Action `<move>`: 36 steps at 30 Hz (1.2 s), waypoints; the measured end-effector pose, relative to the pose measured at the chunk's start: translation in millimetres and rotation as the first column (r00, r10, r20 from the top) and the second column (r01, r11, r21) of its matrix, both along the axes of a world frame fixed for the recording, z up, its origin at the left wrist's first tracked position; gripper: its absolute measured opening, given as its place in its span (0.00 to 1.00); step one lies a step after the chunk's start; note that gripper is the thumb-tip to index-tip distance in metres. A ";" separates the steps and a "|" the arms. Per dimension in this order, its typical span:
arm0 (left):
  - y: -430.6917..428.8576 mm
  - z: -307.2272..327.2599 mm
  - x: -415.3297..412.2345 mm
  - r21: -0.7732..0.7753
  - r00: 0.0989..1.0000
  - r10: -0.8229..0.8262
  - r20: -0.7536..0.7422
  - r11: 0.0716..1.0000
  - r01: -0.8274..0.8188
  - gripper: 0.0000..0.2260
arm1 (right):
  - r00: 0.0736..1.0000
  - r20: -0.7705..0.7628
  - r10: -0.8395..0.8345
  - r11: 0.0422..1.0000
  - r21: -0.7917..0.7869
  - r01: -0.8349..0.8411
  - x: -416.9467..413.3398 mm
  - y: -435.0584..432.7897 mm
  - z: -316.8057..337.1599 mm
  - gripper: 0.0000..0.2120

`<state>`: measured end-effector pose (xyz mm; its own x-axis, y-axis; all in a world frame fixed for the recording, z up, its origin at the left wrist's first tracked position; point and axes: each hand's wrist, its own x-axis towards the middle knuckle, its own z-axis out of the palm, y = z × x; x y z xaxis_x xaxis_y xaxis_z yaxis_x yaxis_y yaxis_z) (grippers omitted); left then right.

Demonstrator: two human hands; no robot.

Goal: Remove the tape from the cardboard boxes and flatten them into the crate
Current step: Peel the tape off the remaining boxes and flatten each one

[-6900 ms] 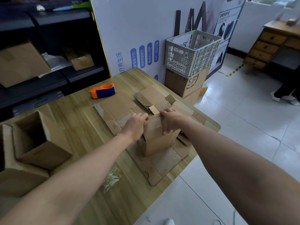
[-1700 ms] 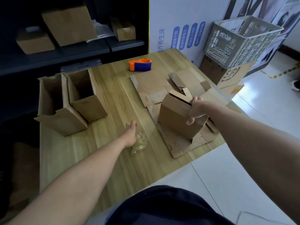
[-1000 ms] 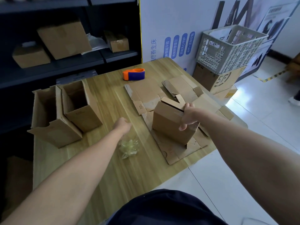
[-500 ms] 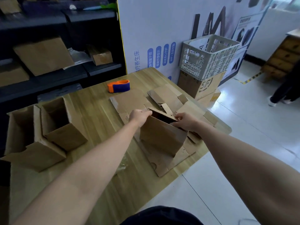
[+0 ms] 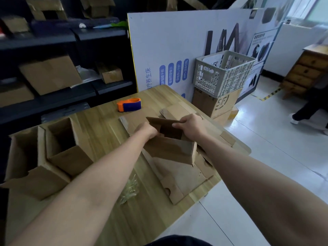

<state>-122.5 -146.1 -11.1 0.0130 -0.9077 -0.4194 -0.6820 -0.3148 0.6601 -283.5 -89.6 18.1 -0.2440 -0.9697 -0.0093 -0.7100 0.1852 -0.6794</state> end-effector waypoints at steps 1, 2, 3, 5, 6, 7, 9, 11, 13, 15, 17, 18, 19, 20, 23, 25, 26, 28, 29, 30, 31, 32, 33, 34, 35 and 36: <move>-0.1 0.9 0.9 -0.063 0.996 -0.008 0.085 0.998 0.014 0.23 | 1.000 0.007 -0.002 1.000 -0.018 0.002 4.6 -0.1 0.7 0.08; 1.2 2.0 2.2 -0.122 0.989 0.000 0.150 0.992 0.019 0.22 | 1.000 0.015 -0.007 1.000 -0.031 0.008 8.0 0.0 0.9 0.08; 2.6 2.8 4.0 -0.176 0.983 0.021 0.185 0.984 0.012 0.20 | 1.000 0.015 -0.019 0.999 -0.039 0.019 10.6 0.1 0.5 0.07; 5.8 2.8 7.5 -0.243 0.982 0.078 0.170 0.969 -0.035 0.15 | 0.997 0.008 -0.083 0.994 -0.075 0.084 15.4 0.0 -0.9 0.14; 6.8 2.5 9.0 -0.267 0.984 0.116 0.134 0.961 -0.077 0.13 | 0.990 0.022 -0.137 0.986 -0.097 0.139 17.6 -0.9 -1.4 0.22; 7.9 1.1 11.0 -0.291 0.984 0.160 0.084 0.948 -0.129 0.12 | 0.980 0.057 -0.191 0.975 -0.109 0.196 20.2 -2.1 -1.3 0.31; 11.0 -1.8 16.1 -0.333 0.972 0.227 -0.055 0.914 -0.232 0.10 | 0.952 0.155 -0.262 0.954 -0.108 0.280 26.4 -5.4 -0.2 0.43; 15.0 -5.6 22.3 -0.361 0.952 0.234 -0.199 0.885 -0.293 0.07 | 0.924 0.228 -0.307 0.936 -0.102 0.337 32.2 -9.3 0.2 0.45; 20.2 -9.1 29.1 -0.384 0.934 0.203 -0.294 0.870 -0.310 0.05 | 0.894 0.278 -0.351 0.915 -0.100 0.390 35.9 -12.0 -0.5 0.42; 23.3 -10.4 36.1 -0.399 0.910 0.179 -0.374 0.855 -0.332 0.08 | 0.879 0.294 -0.375 0.908 -0.076 0.413 36.3 -13.2 -1.7 0.38; 24.7 -11.9 44.0 -0.407 0.892 0.189 -0.410 0.838 -0.364 0.13 | 0.893 0.253 -0.371 0.920 -0.028 0.390 34.0 -12.9 -3.4 0.30; 24.8 -13.1 48.5 -0.403 0.884 0.205 -0.421 0.830 -0.385 0.14 | 0.900 0.235 -0.366 0.925 -0.013 0.380 32.6 -12.5 -4.7 0.26; 24.5 -15.1 52.6 -0.392 0.871 0.223 -0.437 0.825 -0.408 0.15 | 0.905 0.223 -0.361 0.928 -0.005 0.372 31.9 -12.3 -6.0 0.24; 24.7 -17.1 56.3 -0.376 0.856 0.238 -0.460 0.821 -0.430 0.15 | 0.912 0.210 -0.352 0.933 -0.004 0.361 32.6 -12.0 -6.9 0.23; 27.2 -20.2 58.6 -0.379 0.831 0.225 -0.509 0.808 -0.451 0.12 | 0.945 0.140 -0.296 0.954 -0.014 0.300 39.3 -11.2 -9.5 0.30; 29.8 -16.5 55.7 -0.408 0.829 0.194 -0.524 0.797 -0.445 0.10 | 0.950 0.103 -0.296 0.955 -0.003 0.298 42.5 -10.9 -11.2 0.37; 30.4 -14.4 55.1 -0.419 0.828 0.183 -0.529 0.792 -0.443 0.10 | 0.947 0.082 -0.310 0.950 0.004 0.311 42.4 -10.7 -12.4 0.38; 30.0 -12.7 55.2 -0.443 0.829 0.160 -0.536 0.783 -0.437 0.10 | 0.937 0.043 -0.346 0.938 0.009 0.346 40.3 -10.7 -14.6 0.34; 29.8 -13.1 54.8 -0.451 0.830 0.151 -0.537 0.780 -0.434 0.10 | 0.933 0.026 -0.359 0.933 0.007 0.359 39.4 -11.0 -15.2 0.32; 30.2 -13.4 53.9 -0.453 0.829 0.146 -0.540 0.779 -0.433 0.10 | 0.931 0.012 -0.364 0.931 -0.001 0.364 39.3 -10.9 -15.2 0.31; 31.2 -13.4 52.7 -0.444 0.823 0.145 -0.550 0.784 -0.435 0.11 | 0.933 0.009 -0.360 0.933 -0.013 0.360 39.8 -11.0 -15.9 0.30; 31.5 -13.0 51.3 -0.419 0.811 0.153 -0.565 0.793 -0.442 0.12 | 0.936 0.022 -0.351 0.936 -0.023 0.351 40.7 -11.2 -16.7 0.29; 31.1 -12.6 50.9 -0.374 0.790 0.169 -0.589 0.810 -0.452 0.14 | 0.941 0.048 -0.335 0.941 -0.029 0.337 41.4 -10.9 -17.0 0.27; 29.8 -12.6 51.5 -0.311 0.762 0.192 -0.618 0.831 -0.461 0.16 | 0.947 0.079 -0.312 0.948 -0.033 0.315 41.6 -10.1 -16.9 0.24; 27.6 -13.5 53.7 -0.242 0.728 0.216 -0.651 0.850 -0.468 0.18 | 0.954 0.102 -0.281 0.957 -0.041 0.286 40.3 -9.5 -17.3 0.20; 25.8 -14.5 56.6 -0.180 0.696 0.238 -0.677 0.864 -0.471 0.19 | 0.961 0.117 -0.249 0.966 -0.049 0.256 38.0 -8.7 -17.9 0.16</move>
<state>-65.8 -120.3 -25.6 0.2093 -0.9671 -0.1445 0.0309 -0.1411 0.9895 -245.5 -98.3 0.2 -0.4817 -0.8763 0.0096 -0.5671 0.3034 -0.7657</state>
